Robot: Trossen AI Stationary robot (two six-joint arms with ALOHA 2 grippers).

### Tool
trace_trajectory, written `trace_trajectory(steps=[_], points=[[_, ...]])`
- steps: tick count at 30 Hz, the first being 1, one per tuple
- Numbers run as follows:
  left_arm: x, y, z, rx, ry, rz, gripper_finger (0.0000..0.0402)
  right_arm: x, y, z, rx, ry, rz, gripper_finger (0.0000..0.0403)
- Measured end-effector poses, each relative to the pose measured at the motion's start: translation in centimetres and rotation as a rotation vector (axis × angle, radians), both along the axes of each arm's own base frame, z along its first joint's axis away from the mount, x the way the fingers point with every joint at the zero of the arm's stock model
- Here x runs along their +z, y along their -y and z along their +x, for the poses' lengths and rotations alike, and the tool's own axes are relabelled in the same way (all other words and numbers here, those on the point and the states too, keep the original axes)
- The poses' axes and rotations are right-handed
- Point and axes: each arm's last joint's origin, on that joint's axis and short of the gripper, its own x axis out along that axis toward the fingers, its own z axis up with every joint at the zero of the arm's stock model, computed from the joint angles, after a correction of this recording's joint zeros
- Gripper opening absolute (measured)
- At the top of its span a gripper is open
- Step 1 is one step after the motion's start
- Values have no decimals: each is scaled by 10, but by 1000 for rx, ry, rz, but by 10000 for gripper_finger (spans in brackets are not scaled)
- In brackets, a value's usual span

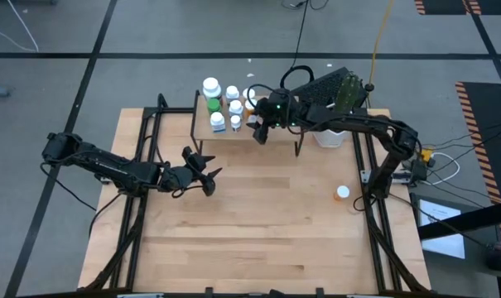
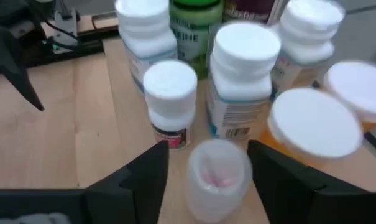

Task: Pick and place medicine bottles onto shelf by color
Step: Put the yellow pill bottle on the shelf

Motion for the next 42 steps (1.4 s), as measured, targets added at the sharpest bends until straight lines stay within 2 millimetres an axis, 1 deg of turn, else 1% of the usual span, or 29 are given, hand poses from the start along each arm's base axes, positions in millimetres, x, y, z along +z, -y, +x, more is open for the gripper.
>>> trace_trajectory(steps=[6, 9, 10, 16, 22, 27, 31, 33, 38, 42], points=[[0, 0, 0, -8, -6, 17, 241, 15, -6, -7, 10, 23, -21, 264], [1, 0, 0, -17, -16, 36, 241, 25, -15, -9, 40, 41, -44, 279], [1, 0, 0, -18, -17, 38, 241, 25, -18, -9, 54, 29, -48, 282], [1, 0, 0, -25, -27, 53, 241, 20, -47, -7, 184, -87, -93, 279], [1, 0, 0, -27, -29, 57, 241, 13, -77, -3, 281, -162, -88, 278], [1, 0, 1, -40, -40, 83, 241, 8, -107, -5, 347, -248, -40, 277], [1, 1, 1, -88, -52, 85, 241, 0, -130, -13, 384, -373, 20, 277], [1, 2, 2, -124, -53, 79, 241, -5, -140, -18, 375, -455, 20, 277], [3, 3, 3, -183, -42, 75, 241, -12, -162, -34, 292, -658, -57, 277], [4, 4, 4, -206, -32, 70, 241, -16, -177, -45, 256, -758, -55, 277]])
